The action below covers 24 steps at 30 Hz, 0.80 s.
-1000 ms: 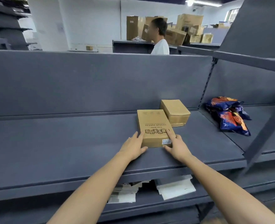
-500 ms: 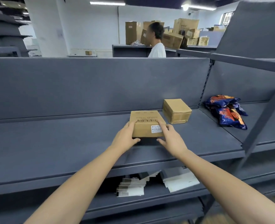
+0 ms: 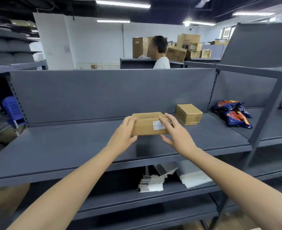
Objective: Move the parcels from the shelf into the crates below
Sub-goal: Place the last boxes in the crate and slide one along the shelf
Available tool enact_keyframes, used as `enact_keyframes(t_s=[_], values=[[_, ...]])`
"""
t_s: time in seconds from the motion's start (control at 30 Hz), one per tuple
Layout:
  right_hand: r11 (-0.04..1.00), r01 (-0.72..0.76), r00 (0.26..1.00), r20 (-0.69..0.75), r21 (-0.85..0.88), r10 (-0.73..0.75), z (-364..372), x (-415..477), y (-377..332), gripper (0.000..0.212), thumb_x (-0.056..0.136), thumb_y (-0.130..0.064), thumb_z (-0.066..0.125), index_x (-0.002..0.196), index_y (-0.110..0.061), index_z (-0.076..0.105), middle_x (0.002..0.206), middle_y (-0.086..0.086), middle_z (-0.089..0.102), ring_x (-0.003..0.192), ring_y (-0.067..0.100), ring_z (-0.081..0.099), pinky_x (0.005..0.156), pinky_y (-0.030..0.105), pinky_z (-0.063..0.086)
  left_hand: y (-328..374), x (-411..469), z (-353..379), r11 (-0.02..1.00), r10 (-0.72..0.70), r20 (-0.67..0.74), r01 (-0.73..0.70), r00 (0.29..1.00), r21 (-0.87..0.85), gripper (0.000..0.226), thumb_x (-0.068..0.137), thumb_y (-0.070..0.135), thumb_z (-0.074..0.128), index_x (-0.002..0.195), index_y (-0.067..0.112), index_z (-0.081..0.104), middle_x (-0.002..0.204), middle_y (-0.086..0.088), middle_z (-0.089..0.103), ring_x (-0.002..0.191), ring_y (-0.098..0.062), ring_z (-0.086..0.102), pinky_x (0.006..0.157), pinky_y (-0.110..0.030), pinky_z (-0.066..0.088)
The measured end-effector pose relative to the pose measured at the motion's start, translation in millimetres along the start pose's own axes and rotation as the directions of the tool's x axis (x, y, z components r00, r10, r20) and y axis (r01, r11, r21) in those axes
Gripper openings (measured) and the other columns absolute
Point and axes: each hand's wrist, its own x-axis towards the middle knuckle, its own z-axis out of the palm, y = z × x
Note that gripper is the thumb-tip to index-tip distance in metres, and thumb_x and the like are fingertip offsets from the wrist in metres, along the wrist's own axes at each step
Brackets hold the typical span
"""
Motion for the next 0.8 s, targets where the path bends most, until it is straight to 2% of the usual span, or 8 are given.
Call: enact_keyframes(t_s=[0.07,0.13,0.23,0.3,0.43,0.6,0.7,0.8], values=[[0.999,0.044,0.998,-0.034,0.009,-0.044,-4.3,0.5,-7.0,0.067,0.079,-0.011,0.071,0.139,-0.020,0.044,0.141,0.019,0.041,0.106,0.037,0.057,0.074,0.042,0.056,-1.8,-8.6,-19.5,0.995,0.028,0.016,-0.026,0.999,-0.099,0.055,0.086,0.009,0.059,0.135,0.020,0.038,0.131,0.004,0.037,0.108,-0.014,0.047,0.092,-0.029,0.043],[0.996,0.065,0.996,-0.057,0.055,-0.062,-10.8,2.7,-13.0,0.064,0.083,-0.014,0.069,0.141,-0.023,0.043,0.143,0.018,0.038,0.122,0.034,0.047,0.097,0.038,0.044,-2.3,-14.2,-38.5,0.984,0.021,0.059,-0.010,0.998,-0.179,0.062,0.088,0.012,0.061,0.142,0.021,0.032,0.132,0.004,0.035,0.114,-0.010,0.043,0.097,-0.025,0.040],[0.945,0.020,1.000,-0.023,0.326,-0.013,-26.9,9.8,-28.2,0.060,0.089,-0.014,0.064,0.139,-0.032,0.037,0.145,0.005,0.034,0.132,0.014,0.034,0.109,0.022,0.028,2.6,-17.8,-64.7,0.942,-0.061,0.094,0.088,0.994,-0.324,0.080,0.087,0.016,0.066,0.150,0.019,0.016,0.131,0.006,0.036,0.120,-0.007,0.038,0.099,-0.020,0.033],[0.897,0.018,0.999,-0.050,0.441,0.004,-37.0,16.2,-41.1,0.050,0.090,-0.014,0.061,0.133,-0.030,0.039,0.139,-0.005,0.039,0.130,0.004,0.034,0.110,0.020,0.028,7.0,-19.4,-81.6,0.902,-0.125,0.073,0.144,0.989,-0.408,0.082,0.087,0.020,0.066,0.149,0.018,0.012,0.127,0.009,0.037,0.116,-0.004,0.039,0.095,-0.019,0.032],[0.821,-0.033,0.997,-0.034,0.569,0.063,-48.3,26.0,-61.6,0.038,0.092,-0.015,0.058,0.125,-0.028,0.045,0.127,-0.007,0.044,0.125,0.010,0.041,0.104,0.031,0.041,8.0,-22.9,-102.3,0.891,-0.115,0.009,0.107,0.993,-0.441,0.067,0.089,0.025,0.062,0.144,0.023,0.023,0.126,0.008,0.041,0.115,-0.008,0.045,0.096,-0.023,0.034],[0.796,-0.077,0.995,0.000,0.600,0.096,-52.1,30.4,-79.5,0.036,0.094,-0.016,0.056,0.123,-0.033,0.044,0.129,0.002,0.044,0.119,0.006,0.042,0.092,0.020,0.046,2.1,-28.9,-109.7,0.888,-0.132,-0.044,0.099,0.990,-0.450,0.052,0.092,0.027,0.058,0.139,0.025,0.034,0.130,0.006,0.046,0.118,-0.013,0.050,0.101,-0.032,0.042],[0.809,-0.112,0.991,0.011,0.577,0.130,-47.5,32.5,-83.9,0.030,0.094,-0.019,0.055,0.122,-0.029,0.047,0.125,0.000,0.050,0.114,0.010,0.045,0.089,0.019,0.043,-1.3,-38.1,-105.5,0.858,-0.187,-0.038,0.144,0.982,-0.493,0.063,0.092,0.027,0.058,0.145,0.026,0.025,0.141,0.004,0.041,0.120,-0.012,0.048,0.098,-0.028,0.040],[0.685,-0.196,0.968,0.028,0.701,0.249,-46.0,31.5,-85.0,0.023,0.095,-0.019,0.054,0.115,-0.027,0.048,0.115,-0.001,0.056,0.098,0.013,0.057,0.079,0.023,0.051,-8.3,-59.0,-92.2,0.812,-0.243,0.085,0.251,0.966,-0.527,0.079,0.089,0.033,0.060,0.149,0.036,0.009,0.147,0.005,0.036,0.126,-0.011,0.045,0.103,-0.033,0.035]])
